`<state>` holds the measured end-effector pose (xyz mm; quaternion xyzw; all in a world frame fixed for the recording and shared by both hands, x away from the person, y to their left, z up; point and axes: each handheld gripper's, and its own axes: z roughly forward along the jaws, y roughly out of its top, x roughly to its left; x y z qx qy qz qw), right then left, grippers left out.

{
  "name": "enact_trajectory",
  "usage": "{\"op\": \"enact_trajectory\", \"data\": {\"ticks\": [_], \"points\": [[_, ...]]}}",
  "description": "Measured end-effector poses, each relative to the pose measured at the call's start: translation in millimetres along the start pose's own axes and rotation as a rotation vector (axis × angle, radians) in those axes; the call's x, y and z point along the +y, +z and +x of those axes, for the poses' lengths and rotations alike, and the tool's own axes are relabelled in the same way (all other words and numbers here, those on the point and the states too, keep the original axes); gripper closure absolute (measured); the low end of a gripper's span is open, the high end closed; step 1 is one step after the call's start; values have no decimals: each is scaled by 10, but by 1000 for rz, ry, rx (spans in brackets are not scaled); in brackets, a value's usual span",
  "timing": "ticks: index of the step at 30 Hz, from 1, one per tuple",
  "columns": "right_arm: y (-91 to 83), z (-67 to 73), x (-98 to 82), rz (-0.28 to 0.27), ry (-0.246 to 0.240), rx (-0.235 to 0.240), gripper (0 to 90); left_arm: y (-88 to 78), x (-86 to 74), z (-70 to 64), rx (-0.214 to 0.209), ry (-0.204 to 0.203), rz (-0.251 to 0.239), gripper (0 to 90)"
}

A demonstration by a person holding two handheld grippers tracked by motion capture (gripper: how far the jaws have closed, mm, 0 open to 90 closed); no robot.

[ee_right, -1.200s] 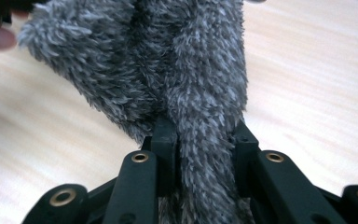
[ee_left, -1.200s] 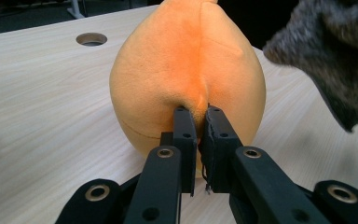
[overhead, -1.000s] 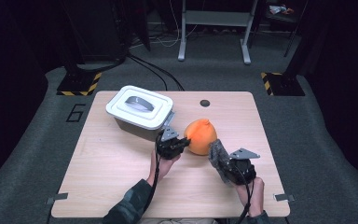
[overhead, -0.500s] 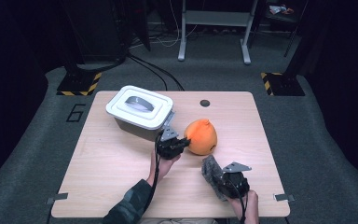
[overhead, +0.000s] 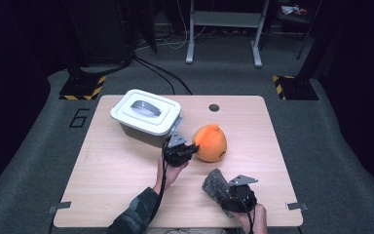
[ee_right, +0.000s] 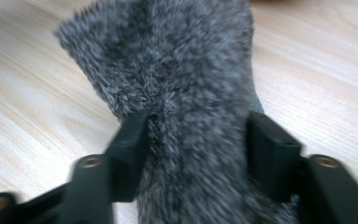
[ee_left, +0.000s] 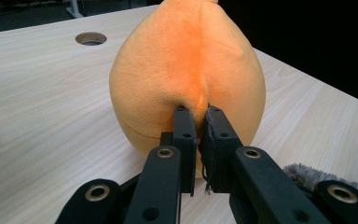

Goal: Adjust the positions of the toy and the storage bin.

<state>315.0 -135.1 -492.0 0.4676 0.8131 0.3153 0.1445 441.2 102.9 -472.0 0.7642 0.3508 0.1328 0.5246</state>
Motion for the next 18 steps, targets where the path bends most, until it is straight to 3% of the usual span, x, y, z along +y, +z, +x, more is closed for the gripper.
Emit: {"op": "enact_trajectory", "data": {"ticks": [3,4,7,8,13,18], "points": [[-74,20,18,-14,14,11,275,0,0,1,0,0,-1,845],[-98,4,27,-30,-12,15,249,0,0,1,1,1,-1,845],[-143,-10,42,-50,-6,14,204,0,0,-2,3,2,-1,844],[-203,-71,49,-73,-9,14,150,-1,0,-2,3,2,0,844],[-254,-287,51,-119,24,-6,87,-1,0,3,-1,2,1,844],[-237,-584,15,-166,92,-21,49,-2,0,7,-2,3,5,844]]}}
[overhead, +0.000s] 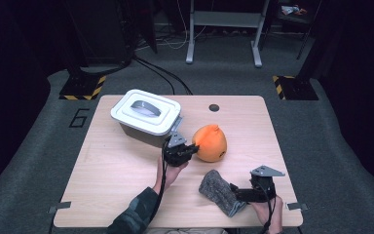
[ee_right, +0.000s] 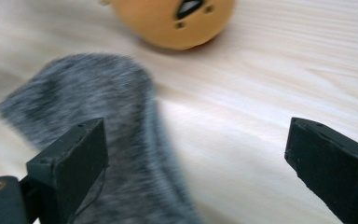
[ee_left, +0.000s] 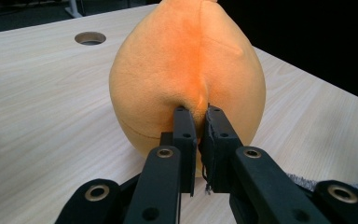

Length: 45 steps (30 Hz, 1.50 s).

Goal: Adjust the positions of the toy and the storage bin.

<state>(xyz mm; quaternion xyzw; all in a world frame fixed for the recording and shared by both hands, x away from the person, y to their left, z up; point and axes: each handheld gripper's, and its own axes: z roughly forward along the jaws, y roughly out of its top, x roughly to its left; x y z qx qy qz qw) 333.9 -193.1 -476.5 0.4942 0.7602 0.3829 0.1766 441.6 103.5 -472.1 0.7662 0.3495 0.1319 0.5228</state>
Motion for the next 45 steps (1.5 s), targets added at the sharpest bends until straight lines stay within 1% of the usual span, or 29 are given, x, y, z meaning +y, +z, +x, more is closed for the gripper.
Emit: {"op": "enact_trajectory", "data": {"ticks": [1,2,4,6,7,9,10,11,12,13,15,16,18,19,20,21,24,25,27,34,39,40,41,45], "points": [[13,-76,-8,0,17,-7,34,0,0,1,1,0,0,844],[19,-116,-11,0,28,-16,26,0,0,3,1,2,0,844],[36,-217,-29,-17,37,-49,30,1,0,8,3,4,-2,846],[100,-347,-58,-6,62,-74,29,-1,4,2,6,9,-2,848],[137,-409,-75,10,80,-93,27,-2,6,-2,5,14,-2,848],[208,-525,-120,10,91,-132,31,0,13,-7,14,22,-13,849],[258,-586,-142,23,102,-150,24,-3,17,-6,16,27,-15,850],[281,-610,-156,23,109,-161,24,-5,24,-4,18,39,-16,851],[315,-642,-172,27,109,-180,21,-3,28,-13,19,36,-20,852],[345,-672,-183,35,101,-199,15,-3,35,-13,20,42,-22,854],[385,-708,-199,30,99,-218,15,2,56,-10,31,56,-24,854],[396,-725,-208,21,99,-227,17,8,70,-13,27,50,-26,855],[422,-768,-216,21,112,-231,16,14,118,-18,31,68,-27,856],[426,-787,-209,22,105,-238,16,18,134,-30,27,61,-30,857],[427,-789,-206,17,111,-242,16,13,170,-37,27,81,-25,857],[435,-813,-199,25,100,-243,12,19,183,-51,32,77,-38,857],[457,-821,-189,52,97,-259,0,6,230,-61,32,84,-39,858],[461,-825,-187,49,99,-253,0,-16,269,-65,32,96,-47,858],[461,-837,-186,52,88,-253,0,-47,292,-74,31,95,-52,858],[461,-836,-187,52,87,-254,0,-190,337,-72,25,96,-65,858],[461,-832,-187,53,92,-253,0,-330,363,-55,33,110,-70,858],[462,-829,-186,52,95,-252,0,-357,368,-51,33,109,-66,858],[460,-831,-187,53,91,-253,0,-380,369,-45,35,106,-73,858],[459,-833,-188,53,88,-254,0,-478,366,-37,36,109,-78,858]]}}
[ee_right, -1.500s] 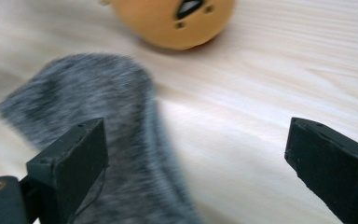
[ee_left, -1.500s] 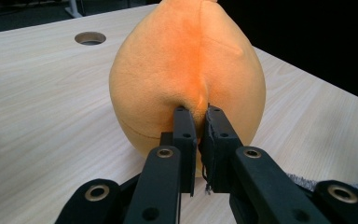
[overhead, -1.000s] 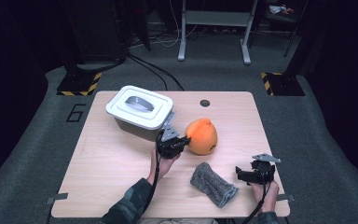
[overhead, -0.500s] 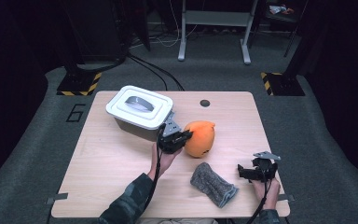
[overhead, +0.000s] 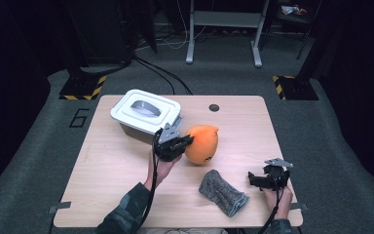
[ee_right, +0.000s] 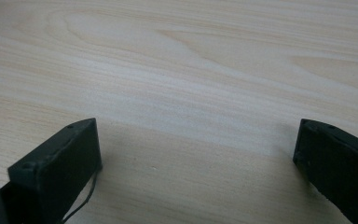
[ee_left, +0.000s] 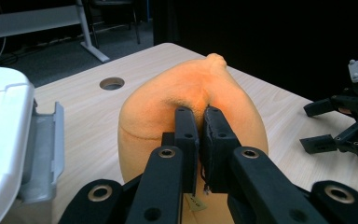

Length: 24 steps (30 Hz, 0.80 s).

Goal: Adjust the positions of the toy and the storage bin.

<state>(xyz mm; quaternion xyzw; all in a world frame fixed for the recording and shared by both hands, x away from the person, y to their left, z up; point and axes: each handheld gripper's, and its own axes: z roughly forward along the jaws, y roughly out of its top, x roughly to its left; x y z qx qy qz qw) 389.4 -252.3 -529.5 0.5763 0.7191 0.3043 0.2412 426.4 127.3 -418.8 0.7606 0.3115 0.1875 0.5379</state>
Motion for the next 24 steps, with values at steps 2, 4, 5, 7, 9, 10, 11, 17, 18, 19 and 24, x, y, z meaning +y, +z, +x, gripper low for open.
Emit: {"op": "enact_trajectory", "data": {"ticks": [2,4,5,7,9,10,11,17,18,19,24], "points": [[-1,2,0,1,1,1,0,-45,-3,1,0,6,3,858],[-1,1,0,1,1,0,0,-90,-11,-4,-4,13,9,857],[-2,4,-1,2,3,0,0,-129,-22,-9,-4,14,4,857],[-3,6,-1,3,6,0,0,-186,-27,-11,-10,22,9,857],[-3,7,-1,3,6,0,0,-247,-37,-23,-9,28,4,857],[-4,7,-1,2,5,-1,0,-283,-44,-33,-10,29,5,857],[-4,8,-1,2,5,-1,0,-314,-47,-36,-6,39,4,857],[-3,5,-2,-1,1,-1,0,-486,-94,-40,-1,46,6,857],[-3,6,-2,-2,1,-2,0,-519,-115,-36,5,43,1,857],[-3,5,-2,-2,2,-2,0,-541,-128,-34,4,40,-1,857],[-3,5,-3,-2,1,-1,0,-688,-219,-13,20,39,3,857]]}}
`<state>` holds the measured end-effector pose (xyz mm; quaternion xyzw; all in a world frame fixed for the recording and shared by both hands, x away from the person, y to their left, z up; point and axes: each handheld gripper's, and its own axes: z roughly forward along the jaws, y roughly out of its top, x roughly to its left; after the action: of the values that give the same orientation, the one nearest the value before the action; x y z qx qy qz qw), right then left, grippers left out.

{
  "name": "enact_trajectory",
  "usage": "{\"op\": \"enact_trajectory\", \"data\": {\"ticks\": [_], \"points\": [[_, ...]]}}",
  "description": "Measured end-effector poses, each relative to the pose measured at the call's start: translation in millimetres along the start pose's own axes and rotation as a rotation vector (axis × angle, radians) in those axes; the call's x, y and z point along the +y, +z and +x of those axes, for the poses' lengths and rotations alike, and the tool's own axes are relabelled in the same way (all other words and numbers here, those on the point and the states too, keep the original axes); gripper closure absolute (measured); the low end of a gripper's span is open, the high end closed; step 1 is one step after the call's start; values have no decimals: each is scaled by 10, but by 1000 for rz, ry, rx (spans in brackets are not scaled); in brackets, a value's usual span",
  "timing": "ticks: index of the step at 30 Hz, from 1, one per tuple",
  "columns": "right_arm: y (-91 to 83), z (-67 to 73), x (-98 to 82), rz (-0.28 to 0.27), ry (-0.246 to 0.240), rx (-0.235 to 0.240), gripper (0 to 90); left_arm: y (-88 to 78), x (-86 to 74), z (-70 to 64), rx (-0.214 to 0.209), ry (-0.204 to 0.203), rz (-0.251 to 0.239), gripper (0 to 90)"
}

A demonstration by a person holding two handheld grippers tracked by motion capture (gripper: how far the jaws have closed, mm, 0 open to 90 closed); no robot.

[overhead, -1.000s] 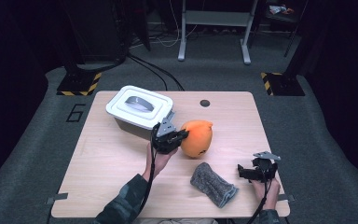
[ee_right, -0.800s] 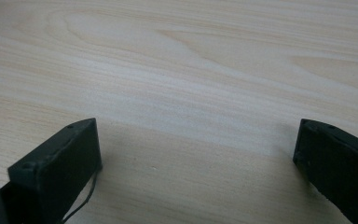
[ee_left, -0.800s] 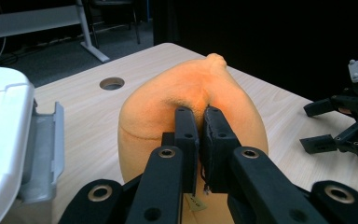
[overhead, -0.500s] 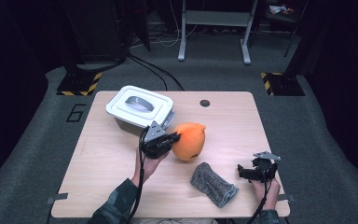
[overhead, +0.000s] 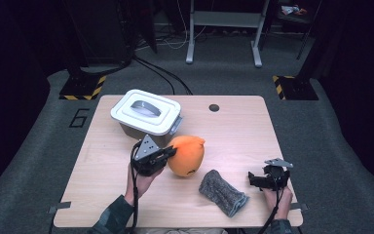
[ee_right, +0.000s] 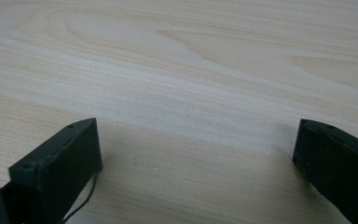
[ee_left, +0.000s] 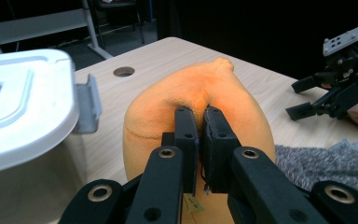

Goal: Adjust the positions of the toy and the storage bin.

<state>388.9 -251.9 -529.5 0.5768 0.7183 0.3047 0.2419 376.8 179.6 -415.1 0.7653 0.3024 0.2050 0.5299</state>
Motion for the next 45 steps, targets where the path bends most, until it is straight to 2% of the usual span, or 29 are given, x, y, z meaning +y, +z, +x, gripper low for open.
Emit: {"op": "enact_trajectory", "data": {"ticks": [9,20,24,29,35,39,41,45], "points": [[0,0,0,0,-1,-1,0,-306,-157,75,33,-22,8,856],[0,0,0,0,0,-1,0,-714,-350,197,120,-51,-4,856],[0,1,0,0,0,0,0,-830,-422,241,142,-79,-13,856],[1,0,0,-1,1,1,1,-973,-527,296,182,-100,-2,856],[0,0,0,0,0,0,1,-1178,-636,376,245,-139,-10,855],[0,0,0,0,0,0,1,-1322,-730,467,276,-185,-17,855],[0,0,0,0,0,0,0,-1366,-776,522,283,-211,-16,855],[0,1,0,0,0,0,0,-1434,-881,647,324,-260,-14,855]]}}
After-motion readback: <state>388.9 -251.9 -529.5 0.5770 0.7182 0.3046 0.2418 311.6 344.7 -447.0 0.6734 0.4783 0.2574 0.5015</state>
